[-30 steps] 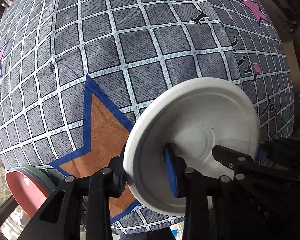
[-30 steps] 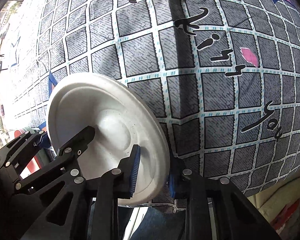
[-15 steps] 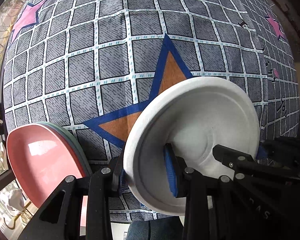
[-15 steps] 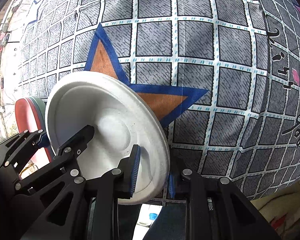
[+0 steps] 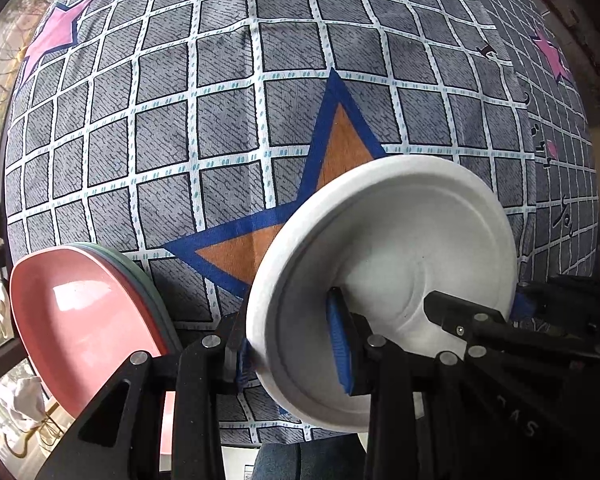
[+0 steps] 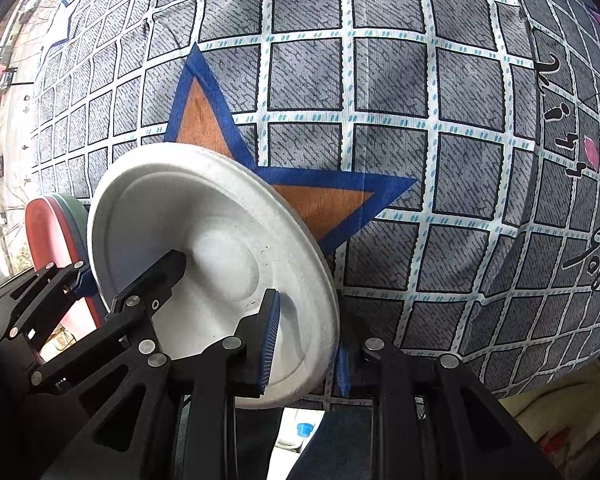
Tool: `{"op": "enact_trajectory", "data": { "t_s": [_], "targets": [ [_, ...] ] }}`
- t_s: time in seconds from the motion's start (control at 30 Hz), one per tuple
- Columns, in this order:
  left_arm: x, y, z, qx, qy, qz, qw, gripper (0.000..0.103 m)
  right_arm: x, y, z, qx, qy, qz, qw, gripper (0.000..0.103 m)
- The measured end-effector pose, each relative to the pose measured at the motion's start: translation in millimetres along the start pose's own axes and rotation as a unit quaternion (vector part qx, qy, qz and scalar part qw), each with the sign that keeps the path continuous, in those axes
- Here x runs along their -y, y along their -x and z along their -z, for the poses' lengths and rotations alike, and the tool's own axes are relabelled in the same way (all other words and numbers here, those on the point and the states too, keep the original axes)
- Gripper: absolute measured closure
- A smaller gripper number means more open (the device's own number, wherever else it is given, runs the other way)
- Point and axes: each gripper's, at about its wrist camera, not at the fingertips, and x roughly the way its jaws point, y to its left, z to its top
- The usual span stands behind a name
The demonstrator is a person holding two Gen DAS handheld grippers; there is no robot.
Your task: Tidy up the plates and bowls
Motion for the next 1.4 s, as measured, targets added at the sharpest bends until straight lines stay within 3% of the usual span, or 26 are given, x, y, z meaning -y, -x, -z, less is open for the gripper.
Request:
{"op": "enact_trajectory", "data": {
  "t_s": [1.4],
  "targets": [
    [-0.7,5.7,6.0,-0.009,-0.004,0.003,1.0000,0.068,-6.3,1.4,7.6,-0.007,0.011,0.007,1.000,0.076]
  ]
}}
